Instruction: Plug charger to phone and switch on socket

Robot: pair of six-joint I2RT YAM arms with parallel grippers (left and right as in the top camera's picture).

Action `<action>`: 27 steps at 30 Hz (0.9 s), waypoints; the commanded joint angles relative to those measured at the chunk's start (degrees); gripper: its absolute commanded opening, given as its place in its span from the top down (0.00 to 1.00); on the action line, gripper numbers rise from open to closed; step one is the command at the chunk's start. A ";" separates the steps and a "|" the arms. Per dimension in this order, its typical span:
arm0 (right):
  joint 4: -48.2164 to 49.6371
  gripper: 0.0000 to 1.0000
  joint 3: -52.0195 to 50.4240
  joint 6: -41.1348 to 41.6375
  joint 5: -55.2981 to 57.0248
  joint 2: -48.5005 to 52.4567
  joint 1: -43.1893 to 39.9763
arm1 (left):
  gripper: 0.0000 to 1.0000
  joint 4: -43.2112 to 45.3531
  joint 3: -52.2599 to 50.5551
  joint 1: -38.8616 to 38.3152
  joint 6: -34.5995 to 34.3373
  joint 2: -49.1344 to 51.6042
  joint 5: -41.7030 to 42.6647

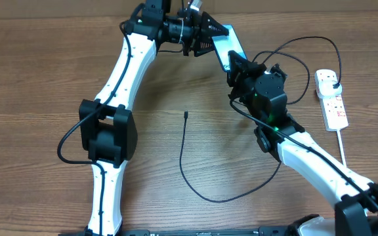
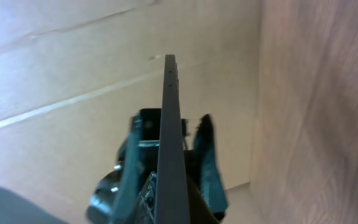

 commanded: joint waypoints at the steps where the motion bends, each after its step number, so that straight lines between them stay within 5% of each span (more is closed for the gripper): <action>1: 1.29 0.96 2.67 0.26 1.07 0.15 0.42 | 0.48 0.24 1.36 -1.33 -0.85 -0.44 -2.95; 27: 0.83 0.96 2.67 0.20 -0.28 0.22 0.39 | 0.78 0.20 1.36 -1.60 -1.25 -0.44 -3.34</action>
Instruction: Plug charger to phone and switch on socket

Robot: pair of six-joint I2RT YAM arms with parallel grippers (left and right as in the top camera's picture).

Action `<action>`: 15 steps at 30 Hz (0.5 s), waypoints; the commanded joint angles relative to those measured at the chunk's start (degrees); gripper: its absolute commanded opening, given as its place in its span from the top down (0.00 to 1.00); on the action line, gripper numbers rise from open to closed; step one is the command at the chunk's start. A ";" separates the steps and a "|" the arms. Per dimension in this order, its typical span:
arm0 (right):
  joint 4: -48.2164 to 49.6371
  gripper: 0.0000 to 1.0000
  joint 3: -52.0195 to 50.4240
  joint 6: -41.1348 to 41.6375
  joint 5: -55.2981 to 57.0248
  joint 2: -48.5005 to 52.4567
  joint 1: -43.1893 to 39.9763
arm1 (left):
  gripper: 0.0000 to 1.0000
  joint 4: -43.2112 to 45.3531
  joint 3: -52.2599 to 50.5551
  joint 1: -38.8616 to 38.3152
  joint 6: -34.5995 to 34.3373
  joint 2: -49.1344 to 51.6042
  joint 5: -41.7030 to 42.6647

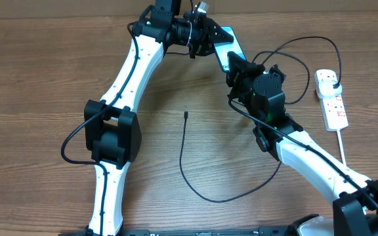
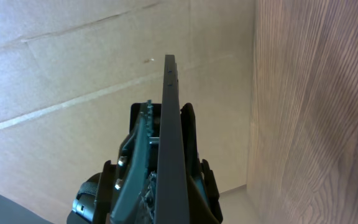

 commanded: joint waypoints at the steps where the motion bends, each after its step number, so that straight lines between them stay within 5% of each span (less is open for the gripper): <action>1: 0.79 0.96 2.54 0.15 -0.44 -0.66 0.31 | 0.81 0.24 1.36 0.70 0.11 -0.44 0.79; 8: 0.81 0.96 2.54 0.15 -0.44 -0.66 0.31 | 0.95 0.24 1.36 1.11 0.13 -0.44 2.69; 15: 0.83 0.95 2.54 0.17 -0.44 -0.66 0.33 | 0.96 0.24 1.36 1.11 0.13 -0.44 2.78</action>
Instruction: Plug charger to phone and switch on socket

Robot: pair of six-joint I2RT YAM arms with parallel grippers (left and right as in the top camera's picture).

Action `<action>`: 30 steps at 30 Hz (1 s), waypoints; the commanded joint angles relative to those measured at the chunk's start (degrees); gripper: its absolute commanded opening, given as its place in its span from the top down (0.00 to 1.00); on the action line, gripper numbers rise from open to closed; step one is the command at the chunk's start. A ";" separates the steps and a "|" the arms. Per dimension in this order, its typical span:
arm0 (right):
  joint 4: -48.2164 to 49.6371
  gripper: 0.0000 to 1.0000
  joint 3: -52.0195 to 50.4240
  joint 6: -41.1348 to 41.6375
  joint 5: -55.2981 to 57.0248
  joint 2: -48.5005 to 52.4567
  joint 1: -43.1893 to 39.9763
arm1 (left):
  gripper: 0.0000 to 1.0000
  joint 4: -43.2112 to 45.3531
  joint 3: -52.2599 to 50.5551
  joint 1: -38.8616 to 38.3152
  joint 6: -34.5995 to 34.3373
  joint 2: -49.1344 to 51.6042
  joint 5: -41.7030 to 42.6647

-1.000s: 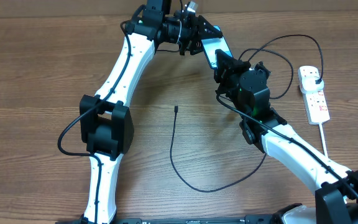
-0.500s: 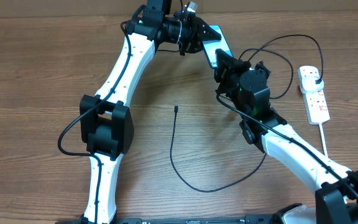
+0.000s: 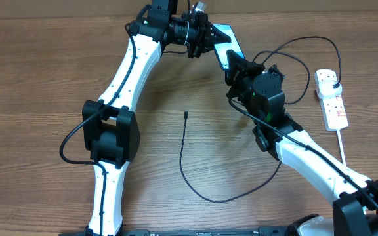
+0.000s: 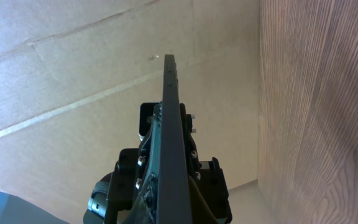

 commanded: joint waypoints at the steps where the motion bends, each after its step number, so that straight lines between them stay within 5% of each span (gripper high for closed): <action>1: 0.44 0.91 2.14 -2.67 -0.28 -0.66 0.22 | 0.96 0.24 1.33 0.33 2.32 -0.44 0.74; 8: 0.42 0.80 2.14 -2.69 -0.28 -0.66 0.22 | 0.96 0.24 1.33 0.39 3.13 -0.44 0.72; 15: 0.37 0.58 2.14 -2.78 -0.52 -0.66 0.22 | 0.96 0.22 1.33 0.79 7.32 -0.44 0.68; 22: -2.32 0.55 2.12 -4.11 -1.86 -0.66 0.20 | 0.96 -2.84 1.33 3.17 12.90 -0.44 0.02; 30: -7.04 0.51 2.12 -15.78 -9.46 -0.72 0.20 | 0.96 -11.93 1.33 7.80 23.28 -0.44 -3.30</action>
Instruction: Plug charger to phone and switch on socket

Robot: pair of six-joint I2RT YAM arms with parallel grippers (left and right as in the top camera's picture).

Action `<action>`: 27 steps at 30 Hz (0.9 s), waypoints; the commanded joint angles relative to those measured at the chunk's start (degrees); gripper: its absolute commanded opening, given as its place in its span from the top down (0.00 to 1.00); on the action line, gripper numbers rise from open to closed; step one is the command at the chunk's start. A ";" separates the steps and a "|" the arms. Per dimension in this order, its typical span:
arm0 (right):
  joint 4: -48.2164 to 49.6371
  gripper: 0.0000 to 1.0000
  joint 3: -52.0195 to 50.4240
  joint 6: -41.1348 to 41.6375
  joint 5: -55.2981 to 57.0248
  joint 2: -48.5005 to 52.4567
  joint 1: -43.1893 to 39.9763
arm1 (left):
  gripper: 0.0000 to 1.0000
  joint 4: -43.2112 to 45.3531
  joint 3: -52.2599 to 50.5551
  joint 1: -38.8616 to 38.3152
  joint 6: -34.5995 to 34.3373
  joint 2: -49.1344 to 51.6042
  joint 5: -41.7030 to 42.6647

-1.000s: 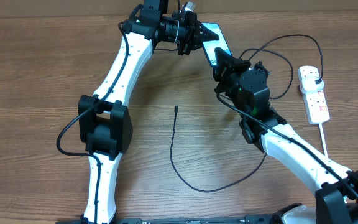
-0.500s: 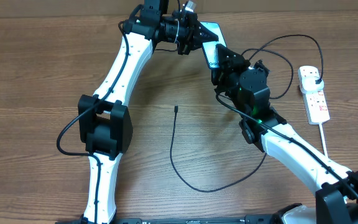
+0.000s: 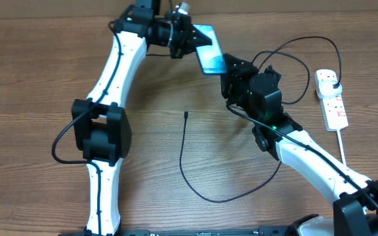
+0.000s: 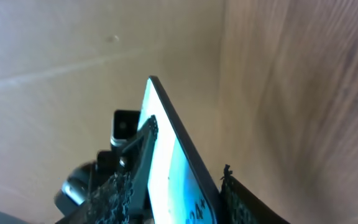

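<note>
The phone [image 3: 206, 56], its cyan screen lit, is held off the table at the back. My left gripper [image 3: 190, 42] is shut on its far end. My right gripper [image 3: 227, 69] is at the phone's near end. In the right wrist view the phone [image 4: 173, 168] lies tilted between that gripper's [image 4: 185, 183] spread fingers [image 4: 241, 202], which stand open. The black charger cable [image 3: 182, 154] lies on the table with its free plug tip [image 3: 186, 115] in the middle. It loops back to the white socket strip [image 3: 332, 99] at the right.
A cardboard wall [image 4: 61, 56] runs along the back edge of the wooden table [image 3: 31, 78]. A loop of cable [image 3: 300, 49] arcs between my right arm and the socket strip.
My right gripper, then shut on the phone's edge, has opened. The left gripper has moved left with the phone, which is now turned so that its lit screen faces the right wrist camera.
At first my right gripper held the phone edge-on and the left gripper's open fingers straddled its far end. The left fingers then stood closer, then shut on the phone. Now the left gripper alone holds it, further left and rotated. The cable has stayed put.
</note>
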 commanded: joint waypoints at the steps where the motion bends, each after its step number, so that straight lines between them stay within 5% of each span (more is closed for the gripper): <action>1: -0.28 0.50 1.79 -8.70 -6.32 -0.79 0.02 | 0.96 -2.14 1.33 2.80 8.41 -0.44 -0.94; 10: -9.75 0.34 1.79 -20.52 -14.95 -1.22 0.02 | 0.96 -11.72 1.33 9.90 17.00 -1.97 -2.73; 27: -39.01 0.24 1.79 -49.20 -17.11 -1.22 0.04 | 0.96 -37.86 1.33 18.86 35.93 -11.63 -4.28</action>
